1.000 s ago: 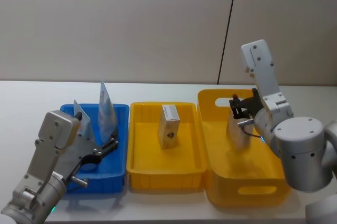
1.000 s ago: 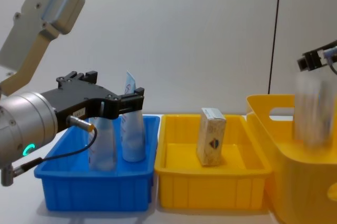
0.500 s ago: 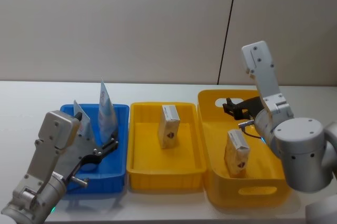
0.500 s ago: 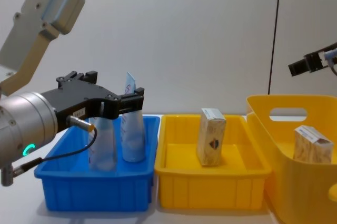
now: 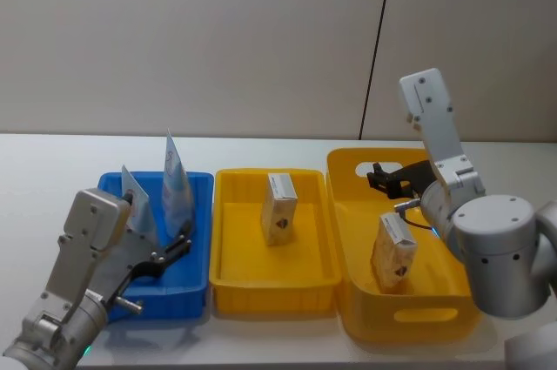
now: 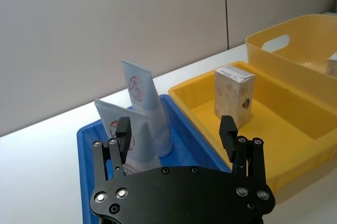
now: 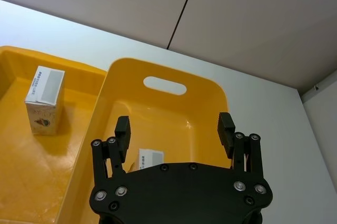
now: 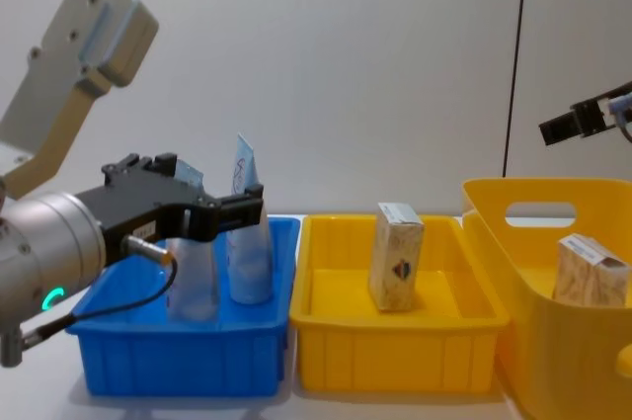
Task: Bimanual collaborative sorting of washing and personal care products
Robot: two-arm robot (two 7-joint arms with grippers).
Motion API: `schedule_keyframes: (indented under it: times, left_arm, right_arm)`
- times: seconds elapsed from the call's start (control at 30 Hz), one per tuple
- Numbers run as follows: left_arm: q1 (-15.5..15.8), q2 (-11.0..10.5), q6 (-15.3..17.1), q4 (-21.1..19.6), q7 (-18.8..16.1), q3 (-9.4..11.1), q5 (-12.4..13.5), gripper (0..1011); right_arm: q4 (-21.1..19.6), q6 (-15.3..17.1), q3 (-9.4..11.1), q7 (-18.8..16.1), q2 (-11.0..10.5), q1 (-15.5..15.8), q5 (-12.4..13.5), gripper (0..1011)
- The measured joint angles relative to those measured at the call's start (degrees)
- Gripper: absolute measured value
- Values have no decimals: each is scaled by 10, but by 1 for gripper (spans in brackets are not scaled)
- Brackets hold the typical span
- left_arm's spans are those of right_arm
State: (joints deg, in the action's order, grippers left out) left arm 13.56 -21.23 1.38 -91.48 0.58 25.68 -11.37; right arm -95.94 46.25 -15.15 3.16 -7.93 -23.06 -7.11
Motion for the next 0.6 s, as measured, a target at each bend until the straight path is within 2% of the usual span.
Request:
schedule_keyframes:
  times: [0.27,0.6]
  left_arm:
    - [8,12,-8,33,-2,-4,1,1001]
    - [35,24,-36,87,17,-5,4,1001]
  right_arm:
    - [0,0,0,0,0,0,0,1003]
    - [0,0,0,0,0,0,0,1004]
